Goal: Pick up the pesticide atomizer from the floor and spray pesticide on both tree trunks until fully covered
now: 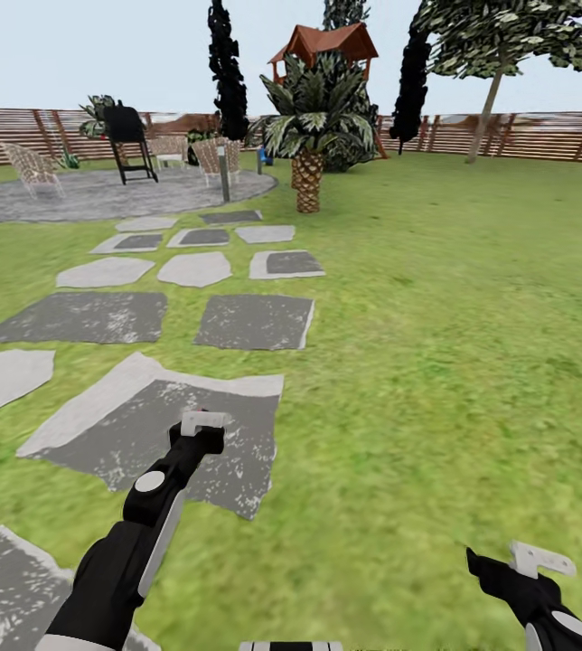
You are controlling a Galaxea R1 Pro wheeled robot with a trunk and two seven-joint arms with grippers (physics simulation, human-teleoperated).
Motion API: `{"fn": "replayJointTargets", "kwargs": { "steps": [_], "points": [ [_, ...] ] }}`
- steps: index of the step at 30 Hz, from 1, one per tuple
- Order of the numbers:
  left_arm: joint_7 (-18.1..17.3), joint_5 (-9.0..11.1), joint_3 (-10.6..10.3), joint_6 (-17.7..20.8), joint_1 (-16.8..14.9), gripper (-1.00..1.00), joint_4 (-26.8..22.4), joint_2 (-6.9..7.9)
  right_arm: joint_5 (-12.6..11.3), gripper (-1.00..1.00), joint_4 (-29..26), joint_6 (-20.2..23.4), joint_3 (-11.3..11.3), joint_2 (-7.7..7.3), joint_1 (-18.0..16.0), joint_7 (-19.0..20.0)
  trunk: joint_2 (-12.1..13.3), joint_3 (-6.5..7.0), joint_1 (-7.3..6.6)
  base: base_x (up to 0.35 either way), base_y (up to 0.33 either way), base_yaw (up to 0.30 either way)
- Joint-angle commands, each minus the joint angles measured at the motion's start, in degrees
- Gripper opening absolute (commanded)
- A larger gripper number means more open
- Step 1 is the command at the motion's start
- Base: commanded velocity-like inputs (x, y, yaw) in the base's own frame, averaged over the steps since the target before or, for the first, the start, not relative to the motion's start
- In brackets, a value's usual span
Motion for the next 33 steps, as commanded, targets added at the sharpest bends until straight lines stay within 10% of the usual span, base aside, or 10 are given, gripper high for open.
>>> {"fn": "replayJointTargets", "kwargs": {
  "steps": [1,33],
  "points": [
    [0.0,0.0,0.0,0.0,0.0,-1.00,0.0,0.00,0.0,1.00,0.0,0.0,0.0,-0.01,0.0,0.0,0.0,0.03,0.00,0.000,0.000,-0.259],
    [0.0,0.0,0.0,0.0,0.0,-1.00,0.0,0.00,0.0,1.00,0.0,0.0,0.0,0.02,0.0,0.0,0.1,2.90,-0.23,0.000,0.000,-0.259]
  ]
}}
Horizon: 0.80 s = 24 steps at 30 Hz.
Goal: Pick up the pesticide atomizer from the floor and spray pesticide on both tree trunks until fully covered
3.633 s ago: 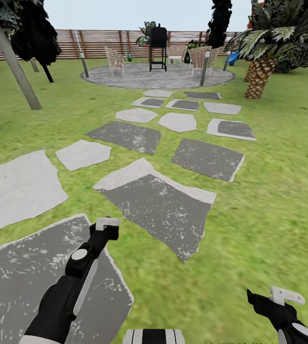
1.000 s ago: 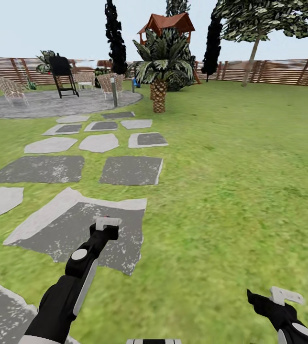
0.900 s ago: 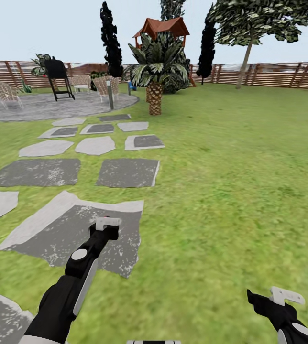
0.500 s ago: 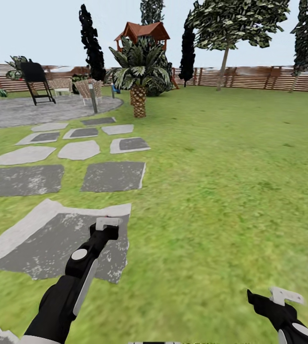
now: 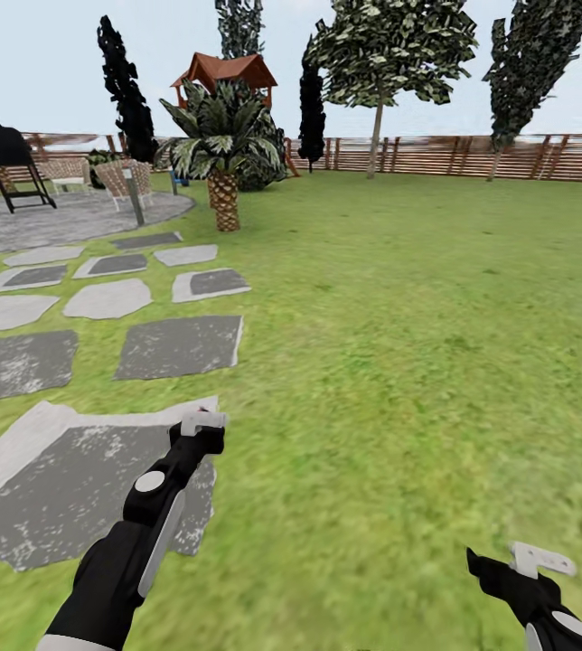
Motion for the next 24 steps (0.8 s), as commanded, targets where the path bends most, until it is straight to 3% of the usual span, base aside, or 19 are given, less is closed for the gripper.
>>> {"fn": "replayJointTargets", "kwargs": {
  "steps": [1,6,24],
  "points": [
    [0.0,0.0,0.0,0.0,0.0,-1.00,0.0,0.00,0.0,1.00,0.0,0.0,0.0,0.00,0.0,0.0,0.0,0.03,0.00,0.000,0.000,-0.259],
    [0.0,0.0,0.0,0.0,0.0,-1.00,0.0,0.00,0.0,1.00,0.0,0.0,0.0,-0.02,0.0,0.0,0.1,1.27,-0.13,0.000,0.000,-0.259],
    [0.0,0.0,0.0,0.0,0.0,-1.00,0.0,0.00,0.0,1.00,0.0,0.0,0.0,-0.02,0.0,0.0,0.1,1.77,-0.13,0.000,0.000,-0.259]
  ]
}}
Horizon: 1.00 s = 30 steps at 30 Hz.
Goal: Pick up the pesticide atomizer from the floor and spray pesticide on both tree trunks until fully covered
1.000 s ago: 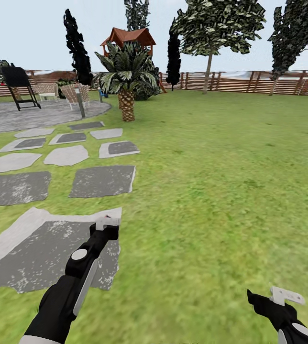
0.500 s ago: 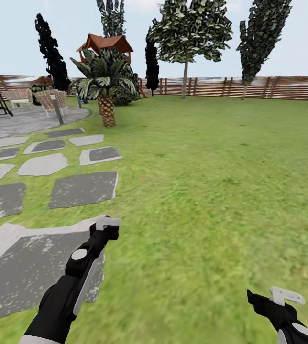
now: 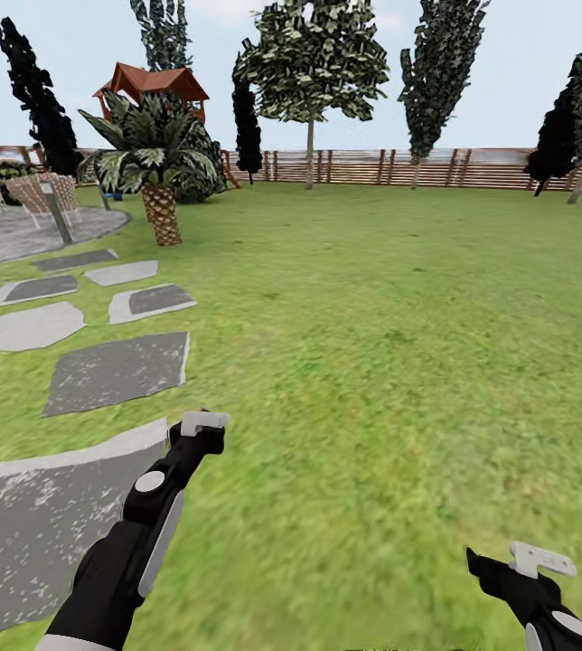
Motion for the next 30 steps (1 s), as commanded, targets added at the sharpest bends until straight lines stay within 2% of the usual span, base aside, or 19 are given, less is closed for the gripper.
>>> {"fn": "replayJointTargets", "kwargs": {
  "steps": [1,16,20,30],
  "points": [
    [0.0,0.0,0.0,0.0,0.0,-1.00,0.0,0.00,0.0,1.00,0.0,0.0,0.0,0.00,0.0,0.0,0.0,0.03,0.00,0.000,0.000,-0.259],
    [0.0,0.0,0.0,0.0,0.0,-1.00,0.0,-0.01,0.0,1.00,0.0,0.0,0.0,0.01,0.0,0.0,0.0,0.44,0.00,0.000,0.000,-0.259],
    [0.0,0.0,0.0,0.0,0.0,-1.00,0.0,0.00,0.0,1.00,0.0,0.0,0.0,0.01,0.0,0.0,0.1,1.44,-0.10,0.000,0.000,-0.259],
    [0.0,0.0,0.0,0.0,0.0,-1.00,0.0,0.00,0.0,1.00,0.0,0.0,0.0,0.01,0.0,0.0,0.1,1.71,-0.10,0.000,0.000,-0.259]
  ]
}}
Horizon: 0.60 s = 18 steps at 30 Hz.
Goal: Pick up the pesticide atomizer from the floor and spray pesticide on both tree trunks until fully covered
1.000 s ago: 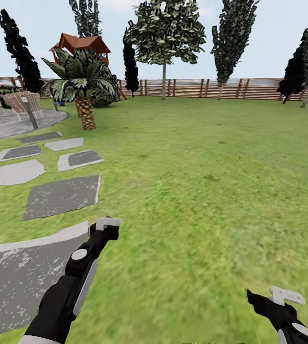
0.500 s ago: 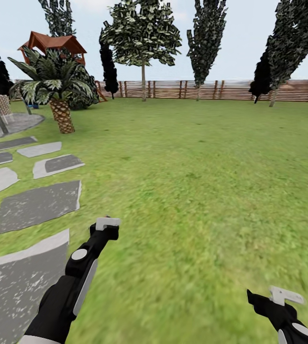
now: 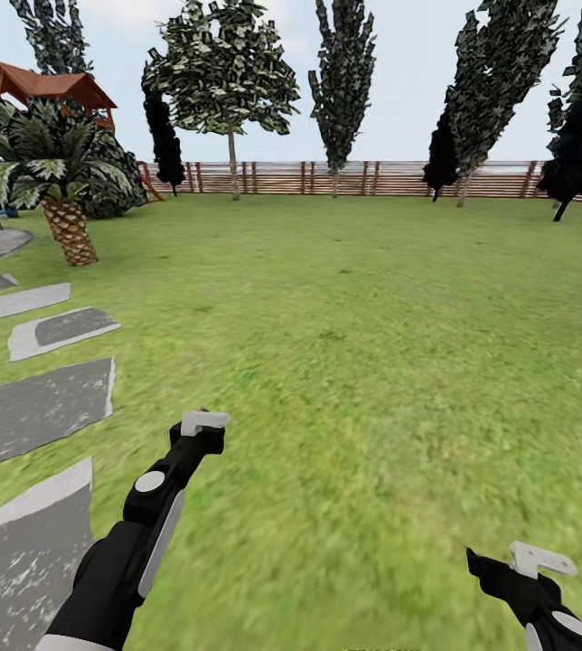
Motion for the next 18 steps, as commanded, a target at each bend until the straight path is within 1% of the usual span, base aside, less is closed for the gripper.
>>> {"fn": "replayJointTargets", "kwargs": {
  "steps": [1,18],
  "points": [
    [0.0,0.0,0.0,0.0,0.0,-1.00,0.0,0.00,0.0,1.00,0.0,0.0,0.0,-0.02,0.0,0.0,0.0,0.03,0.00,0.000,0.000,-0.259],
    [0.0,0.0,0.0,0.0,0.0,-1.00,0.0,-0.01,0.0,1.00,0.0,0.0,0.0,-0.01,0.0,0.0,0.0,0.50,0.00,0.000,0.000,-0.259]
  ]
}}
